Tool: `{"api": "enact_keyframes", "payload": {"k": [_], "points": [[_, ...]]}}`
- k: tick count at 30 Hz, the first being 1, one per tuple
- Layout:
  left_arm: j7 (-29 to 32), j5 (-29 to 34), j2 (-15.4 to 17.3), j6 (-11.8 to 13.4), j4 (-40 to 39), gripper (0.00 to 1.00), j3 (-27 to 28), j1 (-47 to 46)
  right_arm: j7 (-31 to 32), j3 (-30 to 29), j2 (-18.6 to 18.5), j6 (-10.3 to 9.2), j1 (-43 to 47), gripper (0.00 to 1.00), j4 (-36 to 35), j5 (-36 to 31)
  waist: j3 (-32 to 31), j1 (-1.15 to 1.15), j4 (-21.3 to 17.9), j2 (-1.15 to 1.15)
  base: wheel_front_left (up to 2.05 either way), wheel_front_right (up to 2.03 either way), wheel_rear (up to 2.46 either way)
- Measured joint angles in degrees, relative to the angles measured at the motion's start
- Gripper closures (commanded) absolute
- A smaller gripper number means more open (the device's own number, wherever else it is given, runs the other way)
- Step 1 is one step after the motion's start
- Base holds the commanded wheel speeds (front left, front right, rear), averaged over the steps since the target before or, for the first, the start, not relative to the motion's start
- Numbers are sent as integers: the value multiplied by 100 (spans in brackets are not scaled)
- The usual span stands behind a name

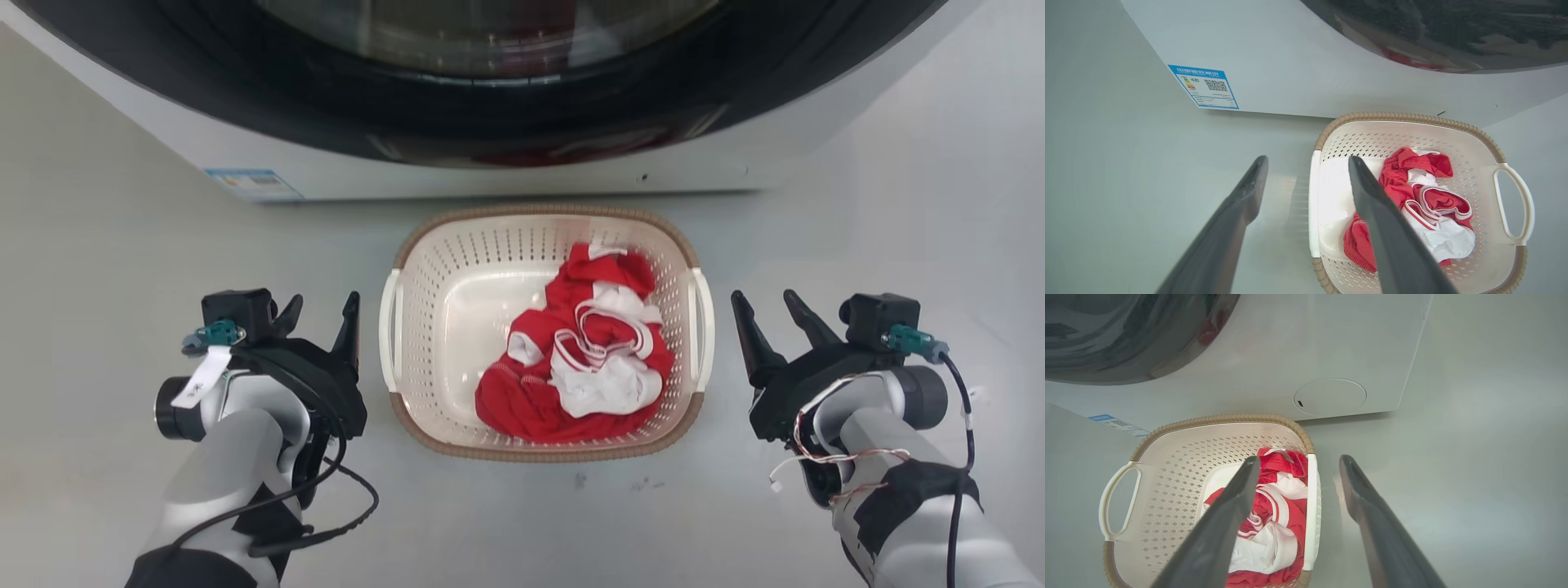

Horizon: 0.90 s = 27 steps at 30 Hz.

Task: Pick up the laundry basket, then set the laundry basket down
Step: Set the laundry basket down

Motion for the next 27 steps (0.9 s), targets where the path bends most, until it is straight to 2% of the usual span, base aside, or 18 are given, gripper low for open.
{"api": "enact_keyframes", "payload": {"k": [9,27], "points": [[-2,189,96,19,-494,0,5,400,0,-269,-33,-166,554,0,-653,-26,-685,-1,-6,0,0,0,0],[-2,693,387,661,-2909,0,337,2097,-1,-766,-264,-751,1959,0,-2572,-687,-2162,-1,-44,0,0,0,0]]}}
